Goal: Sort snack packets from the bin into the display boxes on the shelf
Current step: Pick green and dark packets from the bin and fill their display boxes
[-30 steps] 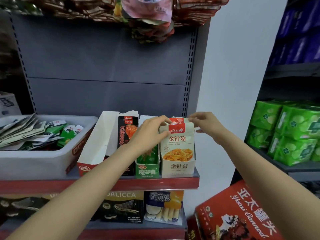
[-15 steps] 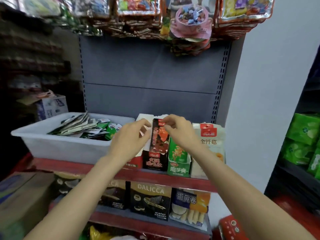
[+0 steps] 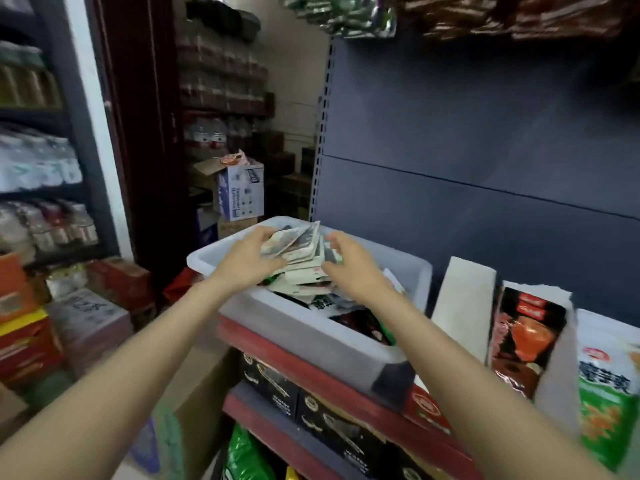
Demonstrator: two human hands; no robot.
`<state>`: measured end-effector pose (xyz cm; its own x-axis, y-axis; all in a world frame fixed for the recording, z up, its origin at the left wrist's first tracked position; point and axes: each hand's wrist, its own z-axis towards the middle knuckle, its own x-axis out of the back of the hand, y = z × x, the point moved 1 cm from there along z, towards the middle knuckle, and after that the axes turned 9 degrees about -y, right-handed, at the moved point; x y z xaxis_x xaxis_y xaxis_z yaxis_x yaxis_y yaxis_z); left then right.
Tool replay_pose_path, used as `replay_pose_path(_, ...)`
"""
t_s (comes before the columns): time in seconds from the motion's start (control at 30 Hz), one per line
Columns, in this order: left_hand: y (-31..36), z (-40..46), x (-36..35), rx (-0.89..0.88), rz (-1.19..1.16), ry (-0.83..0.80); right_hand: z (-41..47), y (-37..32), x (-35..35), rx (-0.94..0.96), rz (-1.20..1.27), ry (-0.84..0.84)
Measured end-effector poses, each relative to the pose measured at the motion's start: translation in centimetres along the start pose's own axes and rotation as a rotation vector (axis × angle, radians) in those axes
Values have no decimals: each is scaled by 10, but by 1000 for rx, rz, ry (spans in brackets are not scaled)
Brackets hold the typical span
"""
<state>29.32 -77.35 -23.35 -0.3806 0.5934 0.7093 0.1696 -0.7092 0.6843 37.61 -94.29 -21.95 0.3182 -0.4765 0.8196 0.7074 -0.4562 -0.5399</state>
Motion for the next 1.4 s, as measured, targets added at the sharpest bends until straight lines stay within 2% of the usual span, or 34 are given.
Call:
replay_pose_path(0.1,-25,32,11,86,148,-333,47,-2,-13,-2,-57,-138)
replay_pose_path(0.17,-37,40,12,127,162,-444,68,-4,-18,-48,-65,-230)
replay_pose_path(0.3,-38,31,6,152,290,-357,79,-4,-16,-135,-46,-331)
replay_pose_path(0.5,-28,25,19,140,292,-316,83,-16,-16,-254,-253,-490)
replay_pose_path(0.7,-24,19,25,-62,203,-203,83,-32,-15,-331,-257,-513)
replay_pose_path(0.8,-16,28,42,-143,108,-145,82,-42,-9,-282,-242,-387)
replay_pose_path(0.9,3,37,62,-205,39,-112,79,-52,4,-207,-58,-146)
replay_pose_path(0.97,19,39,72,-176,-99,-60,75,-54,14,-222,58,-47)
replay_pose_path(1.07,36,43,76,-104,-318,-28,65,-55,32,-262,227,19)
replay_pose_path(1.2,52,47,67,-30,-432,-86,49,-45,56,-292,363,72)
replay_pose_path(1.3,76,50,56,25,-516,-42,35,-36,75,-282,456,77)
replay_pose_path(1.4,108,45,41,101,-698,-16,17,-27,99,-256,538,96)
